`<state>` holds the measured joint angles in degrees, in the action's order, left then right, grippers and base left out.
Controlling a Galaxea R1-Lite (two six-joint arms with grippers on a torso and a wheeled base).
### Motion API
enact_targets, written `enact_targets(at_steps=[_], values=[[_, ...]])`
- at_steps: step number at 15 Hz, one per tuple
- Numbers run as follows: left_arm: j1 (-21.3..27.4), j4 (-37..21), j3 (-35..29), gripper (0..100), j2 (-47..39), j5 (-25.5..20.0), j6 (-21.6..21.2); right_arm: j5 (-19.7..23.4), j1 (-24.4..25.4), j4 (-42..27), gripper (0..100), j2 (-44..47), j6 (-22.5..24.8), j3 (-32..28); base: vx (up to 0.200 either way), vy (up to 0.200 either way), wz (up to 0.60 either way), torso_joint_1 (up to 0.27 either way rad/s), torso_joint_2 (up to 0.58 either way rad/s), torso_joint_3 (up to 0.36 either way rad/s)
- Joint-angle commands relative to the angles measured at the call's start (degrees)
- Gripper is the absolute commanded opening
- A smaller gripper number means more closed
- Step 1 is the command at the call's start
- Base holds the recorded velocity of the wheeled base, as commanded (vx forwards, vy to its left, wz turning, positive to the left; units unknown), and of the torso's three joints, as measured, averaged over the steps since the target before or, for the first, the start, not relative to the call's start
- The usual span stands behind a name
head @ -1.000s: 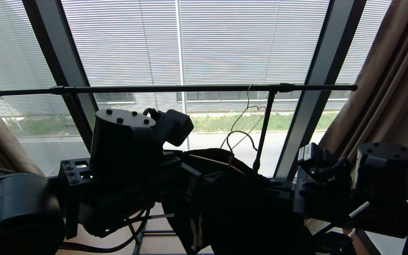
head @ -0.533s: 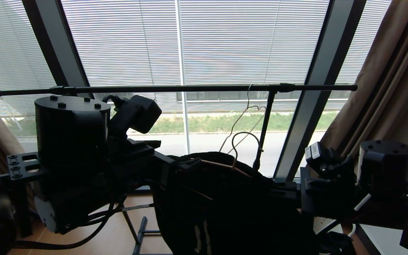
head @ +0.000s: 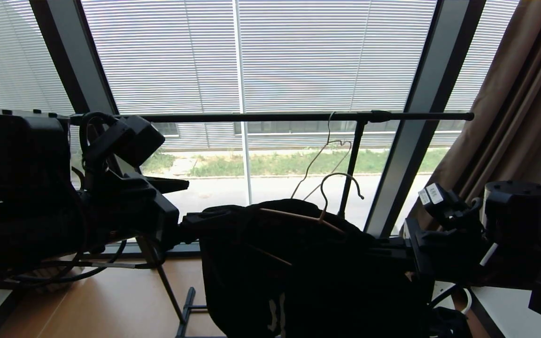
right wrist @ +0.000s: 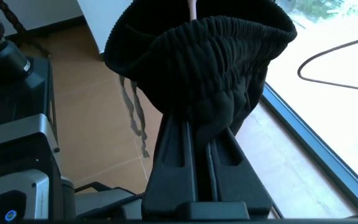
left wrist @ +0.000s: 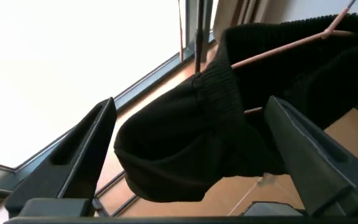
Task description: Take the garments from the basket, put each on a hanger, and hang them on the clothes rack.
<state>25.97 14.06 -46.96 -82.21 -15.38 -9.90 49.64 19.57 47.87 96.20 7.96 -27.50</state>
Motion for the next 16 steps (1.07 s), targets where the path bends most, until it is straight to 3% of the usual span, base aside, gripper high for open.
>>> enact_targets(at_steps=[1, 2, 4, 6, 11, 16], values=[[-5.75, -2.45, -1.47, 100, 0.12, -9.31, -4.6, 2.04, -0.14, 0.03, 0, -0.4, 0.04, 0.34, 0.0, 0.0, 0.0, 0.0, 0.0, 0.0], [-7.77, -2.81, -0.24, 100, -0.23, -13.71, -12.69, 2.83, -0.14, 0.03, 0, -1.01, 0.21, 0.78, 0.0, 0.0, 0.0, 0.0, 0.0, 0.0], [-8.3, -2.81, 1.87, 100, -1.28, -18.19, -24.29, 2.92, 0.03, -0.15, 0, -1.71, 1.27, 1.31, 0.0, 0.0, 0.0, 0.0, 0.0, 0.0], [-8.12, -2.89, 1.87, 100, -2.25, -21.71, -28.95, 3.01, 0.21, -0.06, 0, -1.98, 2.32, 2.1, 0.0, 0.0, 0.0, 0.0, 0.0, 0.0], [-5.49, -2.72, 0.73, 100, -8.58, -22.5, -35.1, 4.85, 2.49, -0.15, 0, -3.47, 5.57, 4.56, 0.0, 0.0, 0.0, 0.0, 0.0, 0.0], [-5.31, -2.89, 1.08, 100, -7.87, -27.42, -35.1, 6.79, 3.11, -0.15, 0, -3.56, 6.37, 4.83, 0.0, 0.0, 0.0, 0.0, 0.0, 0.0]])
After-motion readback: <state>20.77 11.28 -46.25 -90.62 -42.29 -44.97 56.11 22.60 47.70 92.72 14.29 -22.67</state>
